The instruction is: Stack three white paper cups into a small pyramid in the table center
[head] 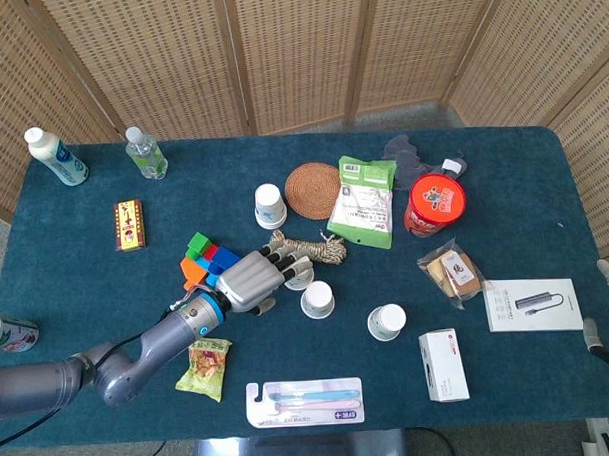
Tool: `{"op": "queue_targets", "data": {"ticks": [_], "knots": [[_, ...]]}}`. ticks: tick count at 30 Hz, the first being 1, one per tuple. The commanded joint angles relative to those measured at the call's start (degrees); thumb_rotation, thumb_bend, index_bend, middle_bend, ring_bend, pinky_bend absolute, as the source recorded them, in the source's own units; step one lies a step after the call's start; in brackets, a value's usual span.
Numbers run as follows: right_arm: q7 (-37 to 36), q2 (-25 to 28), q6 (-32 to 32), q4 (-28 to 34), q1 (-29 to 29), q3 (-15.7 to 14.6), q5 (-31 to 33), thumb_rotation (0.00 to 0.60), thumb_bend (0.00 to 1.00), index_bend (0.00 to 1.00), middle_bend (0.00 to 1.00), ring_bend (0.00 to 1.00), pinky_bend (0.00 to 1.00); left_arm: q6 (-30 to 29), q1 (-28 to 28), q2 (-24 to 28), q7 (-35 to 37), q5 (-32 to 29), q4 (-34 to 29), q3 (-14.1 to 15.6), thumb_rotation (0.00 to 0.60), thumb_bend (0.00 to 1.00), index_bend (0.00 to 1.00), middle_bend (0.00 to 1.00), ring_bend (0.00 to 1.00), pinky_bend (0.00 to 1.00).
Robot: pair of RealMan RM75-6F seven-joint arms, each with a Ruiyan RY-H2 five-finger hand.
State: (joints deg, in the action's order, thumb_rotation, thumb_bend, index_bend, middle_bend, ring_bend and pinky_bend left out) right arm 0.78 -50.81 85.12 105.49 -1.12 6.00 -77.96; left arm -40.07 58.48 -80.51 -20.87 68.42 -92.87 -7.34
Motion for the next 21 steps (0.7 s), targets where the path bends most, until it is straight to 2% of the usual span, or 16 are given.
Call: {"op": "queue_targets", "data": {"ticks": [1,21], "knots": [[-0.1,0.0,0.0,0.0,0.0,0.0,0.1,0.600,0.51,0.00,0.00,0.00,0.00,0.6,1.0,-1.2,-0.8,-1.5,1.5,-0.2,0.600,0.45,0.00,0.00,0.00,0.09],[0.2,0.5,0.4,0.5,0.6,0.1,1.1,0.600,0.51,0.00,0.00,0.00,0.00,3.0,5.3,-9.2,-0.2,-8.1,11.8,-1.2,0.600,0.45,0.00,0.00,0.00,0.16]]}}
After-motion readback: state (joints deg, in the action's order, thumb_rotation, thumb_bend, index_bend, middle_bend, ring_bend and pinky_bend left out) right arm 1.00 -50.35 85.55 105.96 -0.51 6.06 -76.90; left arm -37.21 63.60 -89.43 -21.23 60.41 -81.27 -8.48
